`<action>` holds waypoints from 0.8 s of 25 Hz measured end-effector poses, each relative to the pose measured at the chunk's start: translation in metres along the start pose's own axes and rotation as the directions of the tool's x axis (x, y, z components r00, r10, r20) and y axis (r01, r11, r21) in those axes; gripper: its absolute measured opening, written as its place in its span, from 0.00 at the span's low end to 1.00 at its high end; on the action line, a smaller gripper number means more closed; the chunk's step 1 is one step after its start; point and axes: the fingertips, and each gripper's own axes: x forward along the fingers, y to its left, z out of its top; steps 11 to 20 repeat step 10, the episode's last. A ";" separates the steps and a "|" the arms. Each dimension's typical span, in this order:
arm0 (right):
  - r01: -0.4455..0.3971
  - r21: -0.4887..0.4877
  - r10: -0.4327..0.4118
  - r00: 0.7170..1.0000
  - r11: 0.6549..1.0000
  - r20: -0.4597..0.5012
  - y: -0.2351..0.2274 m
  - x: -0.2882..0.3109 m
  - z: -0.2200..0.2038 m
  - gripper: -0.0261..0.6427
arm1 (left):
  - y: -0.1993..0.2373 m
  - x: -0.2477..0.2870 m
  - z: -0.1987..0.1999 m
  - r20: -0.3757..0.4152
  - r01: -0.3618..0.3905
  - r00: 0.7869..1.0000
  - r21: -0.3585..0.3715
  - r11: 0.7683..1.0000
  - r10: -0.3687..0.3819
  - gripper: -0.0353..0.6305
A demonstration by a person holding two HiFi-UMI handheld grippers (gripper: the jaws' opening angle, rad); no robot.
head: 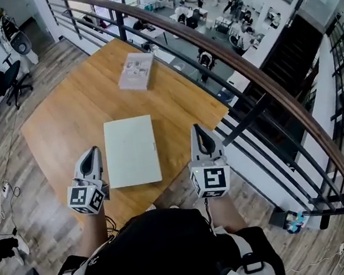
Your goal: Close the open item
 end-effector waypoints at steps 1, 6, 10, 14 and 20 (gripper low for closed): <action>-0.002 0.002 0.002 1.000 1.000 -0.002 0.000 0.001 -0.001 0.05 | 0.001 0.000 0.000 0.000 -0.003 1.000 0.000 1.000 0.003 0.05; -0.019 0.013 0.019 1.000 1.000 0.000 0.002 0.008 0.002 0.05 | 0.006 0.001 0.001 -0.005 -0.015 1.000 -0.008 1.000 0.015 0.05; -0.029 0.014 0.029 1.000 0.999 -0.009 0.008 0.011 0.006 0.05 | 0.009 -0.001 0.006 -0.014 -0.012 1.000 -0.016 1.000 0.012 0.05; -0.029 0.014 0.029 1.000 0.999 -0.009 0.008 0.011 0.006 0.05 | 0.009 -0.001 0.006 -0.014 -0.012 1.000 -0.016 1.000 0.012 0.05; -0.029 0.014 0.029 1.000 0.999 -0.009 0.008 0.011 0.006 0.05 | 0.009 -0.001 0.006 -0.014 -0.012 1.000 -0.016 1.000 0.012 0.05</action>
